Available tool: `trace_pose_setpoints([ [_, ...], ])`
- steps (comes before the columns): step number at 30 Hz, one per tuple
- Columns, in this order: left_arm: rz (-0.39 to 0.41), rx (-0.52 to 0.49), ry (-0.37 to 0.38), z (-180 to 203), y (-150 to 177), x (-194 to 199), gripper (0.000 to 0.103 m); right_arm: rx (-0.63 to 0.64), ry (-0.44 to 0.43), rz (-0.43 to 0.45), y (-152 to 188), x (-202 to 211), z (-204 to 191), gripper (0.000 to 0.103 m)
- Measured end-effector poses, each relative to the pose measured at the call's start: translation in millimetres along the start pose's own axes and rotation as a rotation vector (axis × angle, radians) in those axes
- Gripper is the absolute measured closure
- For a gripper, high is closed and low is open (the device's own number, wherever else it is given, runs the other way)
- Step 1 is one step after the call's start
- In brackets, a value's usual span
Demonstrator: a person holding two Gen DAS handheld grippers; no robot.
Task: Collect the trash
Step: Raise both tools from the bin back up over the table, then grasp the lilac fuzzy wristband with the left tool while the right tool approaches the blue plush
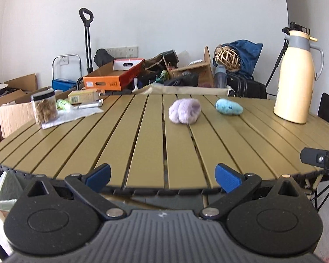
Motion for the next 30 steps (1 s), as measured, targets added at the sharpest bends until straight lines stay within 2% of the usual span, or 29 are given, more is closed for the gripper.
trace_pose_setpoints([
  [17, 0.063, 0.011, 0.032, 10.5, -63.7, -69.1, 0.0, -0.025, 0.026, 0.131, -72.9, -68.3, 2.9, 0.0],
  [24, 0.061, -0.018, 0.058, 21.9, -80.2, -110.0, 0.0, -0.02, 0.039, 0.141, -92.7, -103.2, 6.4, 0.0],
  [30, 0.015, -0.057, 0.08, 32.6, -80.7, -148.3, 0.0, -0.029, 0.017, 0.113, -102.4, -135.1, 11.3, 0.0],
])
Point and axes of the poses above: each gripper's, at about its wrist camera, not at the fingertips, and x roughly against the way its jaws point, z to its right, y to its underside, the point moved 7 cm from there along -x, roughly the way its jaws point, and after that the axes turned 8 degrees about z, right-handed, at the moved point
